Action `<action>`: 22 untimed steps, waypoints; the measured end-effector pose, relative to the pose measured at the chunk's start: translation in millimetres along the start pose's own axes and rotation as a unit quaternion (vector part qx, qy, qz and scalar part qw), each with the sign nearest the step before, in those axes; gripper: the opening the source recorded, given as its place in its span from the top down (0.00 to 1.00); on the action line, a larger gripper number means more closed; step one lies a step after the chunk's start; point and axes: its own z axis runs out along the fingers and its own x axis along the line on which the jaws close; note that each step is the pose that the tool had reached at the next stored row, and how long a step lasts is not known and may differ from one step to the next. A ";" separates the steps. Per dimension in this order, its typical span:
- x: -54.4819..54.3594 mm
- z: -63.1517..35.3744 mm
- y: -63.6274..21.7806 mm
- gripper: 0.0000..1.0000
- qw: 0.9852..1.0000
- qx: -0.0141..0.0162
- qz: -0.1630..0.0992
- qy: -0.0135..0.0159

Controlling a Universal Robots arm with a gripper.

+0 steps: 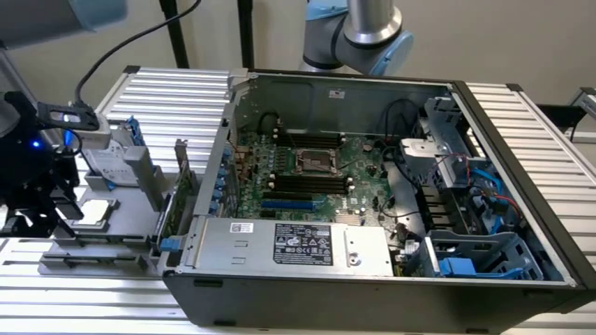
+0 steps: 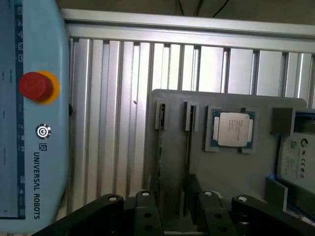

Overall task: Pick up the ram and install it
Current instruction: 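Pick up the ram and move it above insertion slot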

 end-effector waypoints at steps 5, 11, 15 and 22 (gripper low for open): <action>0.2 9.0 -0.1 0.64 1.000 0.002 0.000 0.000; 0.6 19.9 -0.2 0.64 1.000 0.004 0.000 0.000; 0.9 27.2 -0.3 0.64 1.000 0.006 0.000 0.000; 5.6 39.7 -0.3 0.64 1.000 0.008 0.000 0.001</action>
